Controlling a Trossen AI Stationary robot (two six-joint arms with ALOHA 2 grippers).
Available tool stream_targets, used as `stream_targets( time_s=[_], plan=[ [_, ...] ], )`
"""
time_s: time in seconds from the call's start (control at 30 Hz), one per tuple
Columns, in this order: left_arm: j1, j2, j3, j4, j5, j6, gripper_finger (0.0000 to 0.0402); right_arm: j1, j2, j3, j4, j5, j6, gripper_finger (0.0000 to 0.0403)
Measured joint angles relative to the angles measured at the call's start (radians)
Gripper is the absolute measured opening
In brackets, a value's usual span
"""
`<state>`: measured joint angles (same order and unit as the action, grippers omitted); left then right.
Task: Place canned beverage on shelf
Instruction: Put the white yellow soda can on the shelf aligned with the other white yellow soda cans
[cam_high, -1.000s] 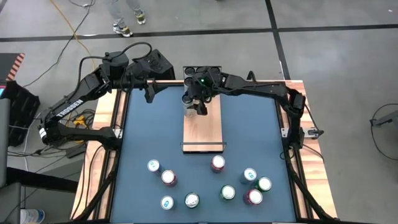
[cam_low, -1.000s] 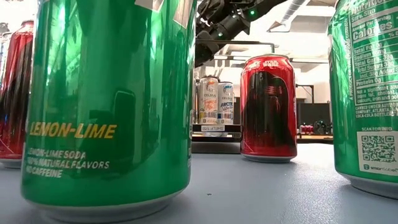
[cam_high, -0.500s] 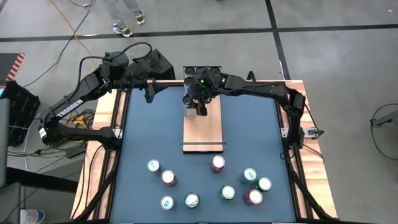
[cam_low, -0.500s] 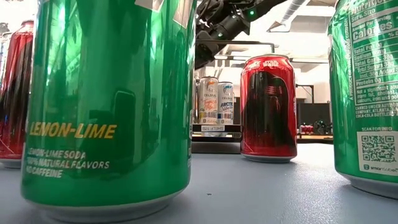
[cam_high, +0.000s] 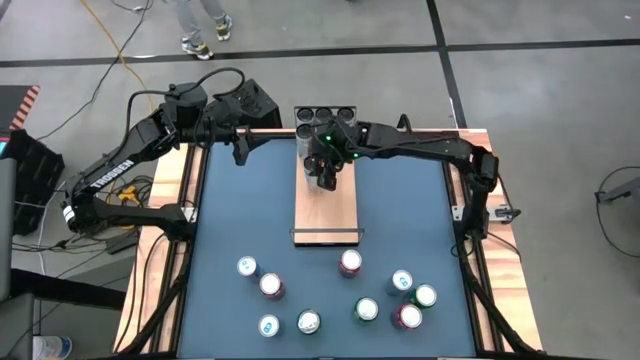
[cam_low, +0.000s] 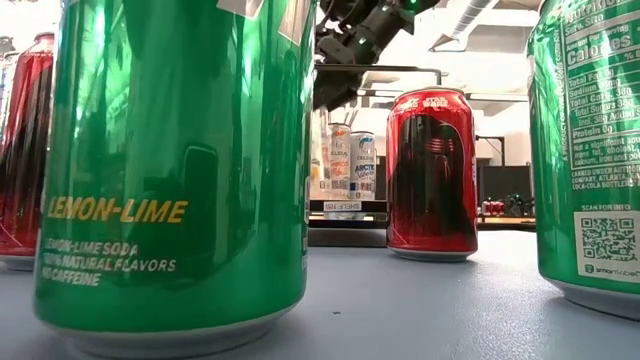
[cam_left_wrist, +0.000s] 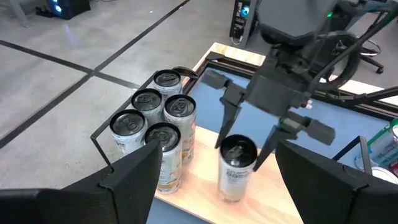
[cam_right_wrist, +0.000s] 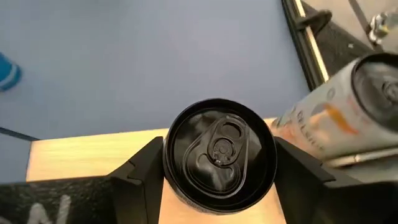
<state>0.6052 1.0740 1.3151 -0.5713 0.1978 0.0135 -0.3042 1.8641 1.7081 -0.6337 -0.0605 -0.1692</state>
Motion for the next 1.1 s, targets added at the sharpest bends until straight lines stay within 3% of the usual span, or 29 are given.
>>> stream_targets(
  time_s=[0.23,0.47,0.57,0.7,0.9,1.1],
  plan=[
    [0.0,0.0,0.0,-0.001,0.0,0.0,0.03,-0.004,-0.077,0.0,-0.123,0.036,0.128,0.0226],
    [0.0,0.0,0.0,-0.018,0.0,0.013,0.03,-0.015,-0.154,0.0,-0.269,0.181,0.312,0.0226],
    [0.0,0.0,0.0,-0.018,-0.001,0.031,0.03,-0.024,-0.184,-0.007,-0.291,0.295,0.323,0.0226],
    [0.0,0.0,0.0,-0.016,-0.009,0.035,0.03,-0.054,-0.246,-0.107,-0.204,0.383,0.367,0.0226],
    [0.0,0.0,0.0,-0.015,-0.027,0.036,0.03,-0.099,-0.358,-0.327,-0.005,0.385,0.415,0.0226],
    [0.0,0.008,0.0,-0.014,-0.03,0.035,0.03,-0.098,-0.37,-0.415,0.134,0.385,0.432,0.0226]
  ],
)
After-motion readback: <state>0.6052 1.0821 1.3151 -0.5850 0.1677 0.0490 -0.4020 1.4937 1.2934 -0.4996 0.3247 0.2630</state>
